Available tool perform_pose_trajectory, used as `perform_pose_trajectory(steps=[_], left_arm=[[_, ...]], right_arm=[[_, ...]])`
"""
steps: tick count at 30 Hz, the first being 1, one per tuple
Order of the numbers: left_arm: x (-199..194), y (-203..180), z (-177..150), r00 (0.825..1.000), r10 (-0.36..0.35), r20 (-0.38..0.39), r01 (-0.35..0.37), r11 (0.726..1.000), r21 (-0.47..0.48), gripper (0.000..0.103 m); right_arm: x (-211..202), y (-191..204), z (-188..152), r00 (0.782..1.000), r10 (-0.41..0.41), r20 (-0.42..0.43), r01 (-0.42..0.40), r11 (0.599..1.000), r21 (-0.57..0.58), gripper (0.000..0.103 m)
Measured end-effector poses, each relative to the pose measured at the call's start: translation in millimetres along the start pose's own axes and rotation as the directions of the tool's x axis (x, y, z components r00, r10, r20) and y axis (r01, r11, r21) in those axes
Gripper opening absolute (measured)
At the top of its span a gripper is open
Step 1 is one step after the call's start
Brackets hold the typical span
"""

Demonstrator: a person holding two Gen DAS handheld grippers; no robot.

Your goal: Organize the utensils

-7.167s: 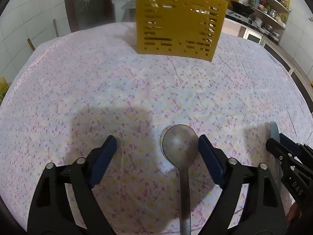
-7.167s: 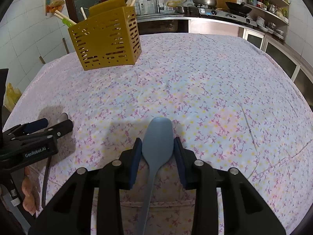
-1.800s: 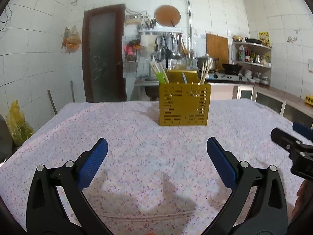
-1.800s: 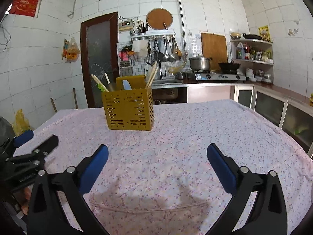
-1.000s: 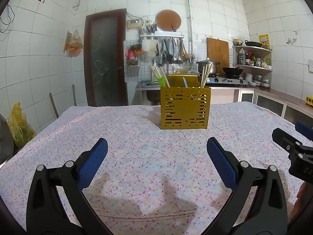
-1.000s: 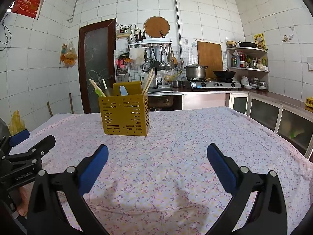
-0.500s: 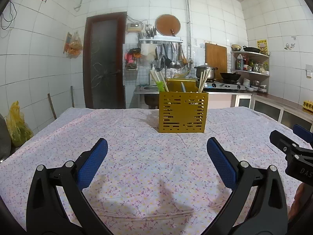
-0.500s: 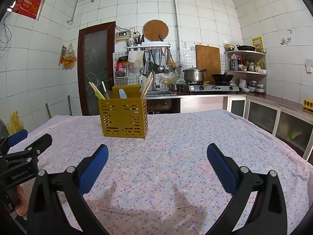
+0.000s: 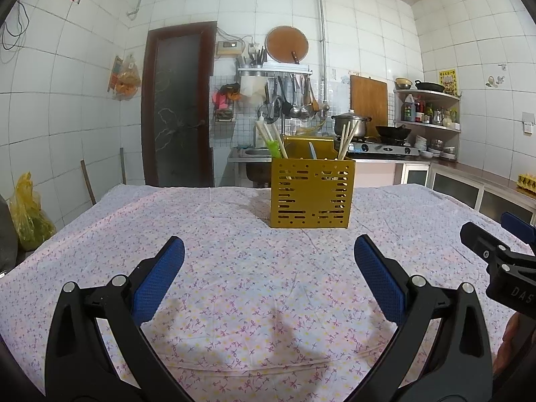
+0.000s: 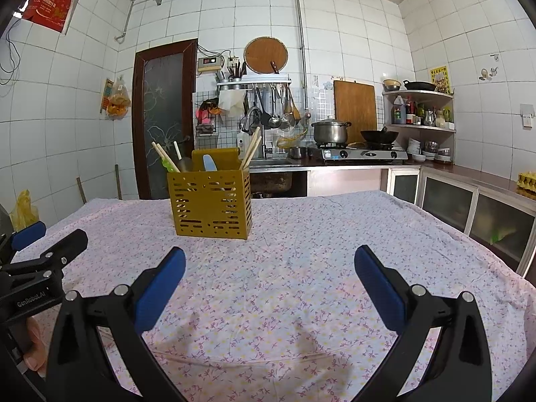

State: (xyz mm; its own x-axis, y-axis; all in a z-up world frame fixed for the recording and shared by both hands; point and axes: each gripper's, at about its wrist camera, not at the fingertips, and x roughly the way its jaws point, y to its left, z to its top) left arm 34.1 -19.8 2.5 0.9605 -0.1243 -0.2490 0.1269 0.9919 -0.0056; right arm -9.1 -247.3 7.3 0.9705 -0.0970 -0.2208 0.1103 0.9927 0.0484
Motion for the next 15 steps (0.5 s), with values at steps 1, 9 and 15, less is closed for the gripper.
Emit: perform_pose_trajectory(steps=[1, 9, 15], left_arm=[[0.2, 0.3, 0.1, 1.000, 0.000, 0.001, 0.000, 1.000, 0.000, 0.098], [-0.5, -0.1, 0.5, 1.000, -0.001, 0.004, 0.001, 1.000, 0.000, 0.098], [-1.9, -1.0, 1.7, 1.000, -0.001, 0.011, 0.001, 1.000, 0.001, 0.098]], right_arm=[[-0.2, -0.2, 0.0, 1.000, 0.000, 0.000, 0.000, 1.000, 0.001, 0.099], [-1.9, -2.3, 1.9, 1.000, -0.002, 0.006, 0.002, 1.000, 0.001, 0.099], [-3.5, -3.0, 3.0, 1.000, -0.004, 0.010, 0.004, 1.000, -0.002, 0.099]])
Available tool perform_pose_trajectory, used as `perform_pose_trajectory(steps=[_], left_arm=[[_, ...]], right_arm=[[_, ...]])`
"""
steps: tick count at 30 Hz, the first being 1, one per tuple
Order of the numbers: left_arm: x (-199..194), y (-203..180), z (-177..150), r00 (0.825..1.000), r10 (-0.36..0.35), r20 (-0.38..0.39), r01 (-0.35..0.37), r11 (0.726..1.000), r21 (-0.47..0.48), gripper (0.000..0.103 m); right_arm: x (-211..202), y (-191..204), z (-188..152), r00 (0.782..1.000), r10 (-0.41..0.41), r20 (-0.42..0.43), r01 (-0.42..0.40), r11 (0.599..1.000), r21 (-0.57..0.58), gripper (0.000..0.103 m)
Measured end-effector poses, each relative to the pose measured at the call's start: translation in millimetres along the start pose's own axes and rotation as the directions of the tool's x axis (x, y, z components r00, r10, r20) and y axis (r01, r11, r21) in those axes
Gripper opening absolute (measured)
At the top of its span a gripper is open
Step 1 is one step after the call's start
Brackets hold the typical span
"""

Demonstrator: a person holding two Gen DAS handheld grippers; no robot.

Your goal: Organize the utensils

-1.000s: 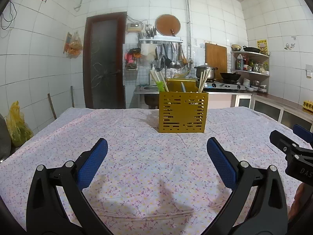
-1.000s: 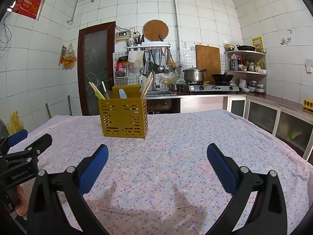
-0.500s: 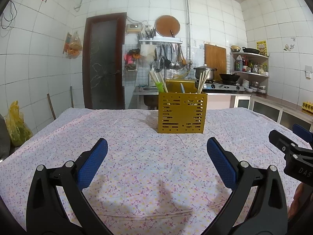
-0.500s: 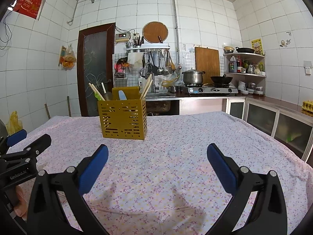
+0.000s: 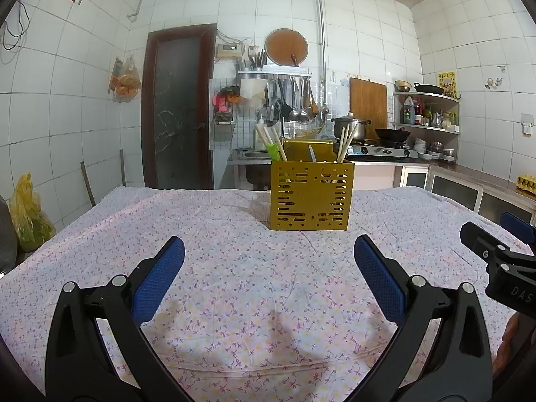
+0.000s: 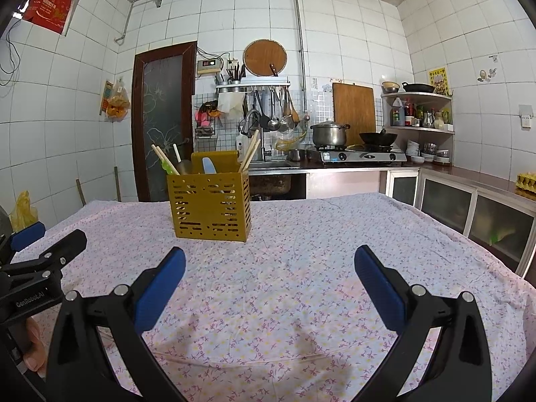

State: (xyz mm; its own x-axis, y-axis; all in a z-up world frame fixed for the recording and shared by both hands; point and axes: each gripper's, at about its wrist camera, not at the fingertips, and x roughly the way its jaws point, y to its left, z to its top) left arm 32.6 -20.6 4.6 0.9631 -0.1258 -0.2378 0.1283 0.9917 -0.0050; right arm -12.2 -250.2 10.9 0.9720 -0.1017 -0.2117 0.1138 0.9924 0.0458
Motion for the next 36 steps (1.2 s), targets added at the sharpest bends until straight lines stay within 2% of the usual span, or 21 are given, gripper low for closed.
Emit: perform_pose_trajectory(steps=[36], left_arm=[[-4.1, -0.5, 0.1, 1.000, -0.001, 0.007, 0.001, 1.000, -0.002, 0.098]], right_arm=[[-3.1, -3.1, 0.4, 1.000, -0.007, 0.005, 0.007, 1.000, -0.002, 0.099]])
